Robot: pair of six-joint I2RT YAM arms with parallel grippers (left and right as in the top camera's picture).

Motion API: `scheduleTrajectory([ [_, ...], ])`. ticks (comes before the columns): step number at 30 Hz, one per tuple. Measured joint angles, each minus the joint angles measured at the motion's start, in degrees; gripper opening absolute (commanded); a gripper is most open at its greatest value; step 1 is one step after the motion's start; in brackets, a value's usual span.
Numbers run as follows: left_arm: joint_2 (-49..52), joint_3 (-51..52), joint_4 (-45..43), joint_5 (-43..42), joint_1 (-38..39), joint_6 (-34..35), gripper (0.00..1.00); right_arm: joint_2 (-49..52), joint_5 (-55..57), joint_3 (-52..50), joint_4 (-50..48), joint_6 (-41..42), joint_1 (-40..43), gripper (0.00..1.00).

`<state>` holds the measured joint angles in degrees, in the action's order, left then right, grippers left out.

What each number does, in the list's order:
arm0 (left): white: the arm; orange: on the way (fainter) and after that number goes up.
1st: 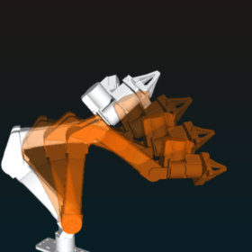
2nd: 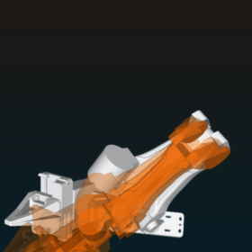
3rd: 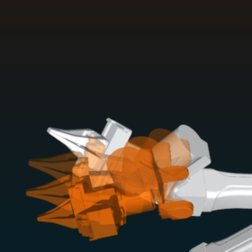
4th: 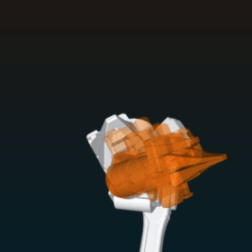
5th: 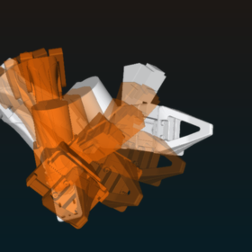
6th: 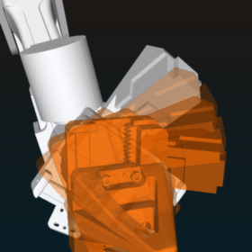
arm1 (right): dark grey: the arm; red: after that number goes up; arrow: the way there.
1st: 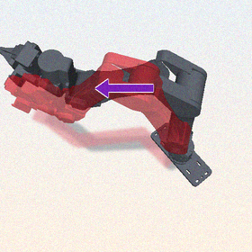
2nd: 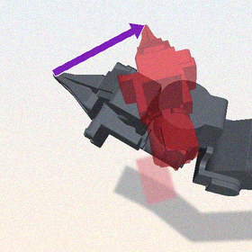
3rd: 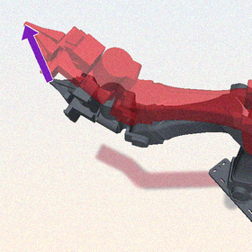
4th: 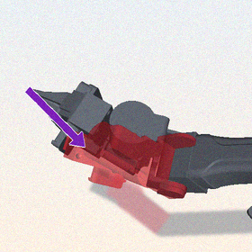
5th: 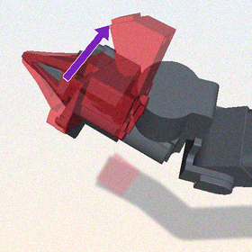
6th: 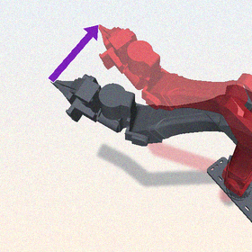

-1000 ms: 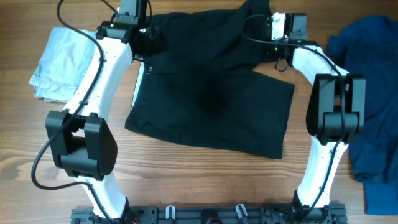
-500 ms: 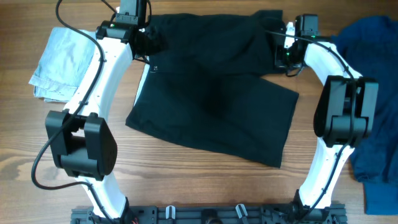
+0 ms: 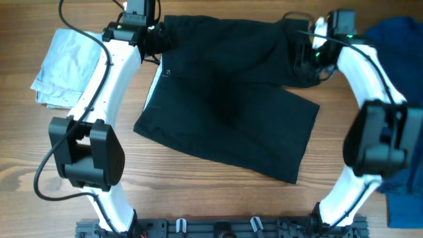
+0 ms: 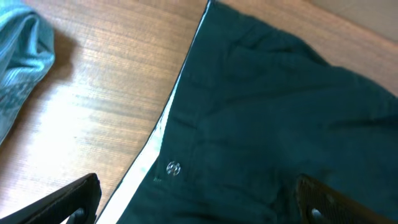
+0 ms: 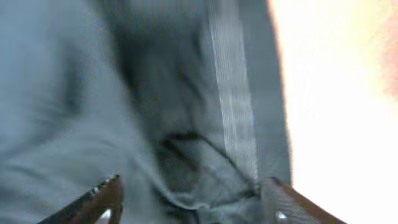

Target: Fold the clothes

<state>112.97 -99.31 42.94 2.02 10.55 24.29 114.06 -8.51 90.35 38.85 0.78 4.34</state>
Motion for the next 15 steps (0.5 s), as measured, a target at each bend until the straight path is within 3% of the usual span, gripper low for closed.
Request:
scheduleTrajectory([
  [6,3.4,0.0,-1.0,-0.2,0.0,0.0,1.00,-4.3,-1.4,0.6,-6.8,-1.7,1.8,0.65],
  [15,5.0,0.1,0.2,-0.4,0.0,0.0,1.00,3.9,-10.4,0.6,-15.0,-2.4,6.8,0.57],
])
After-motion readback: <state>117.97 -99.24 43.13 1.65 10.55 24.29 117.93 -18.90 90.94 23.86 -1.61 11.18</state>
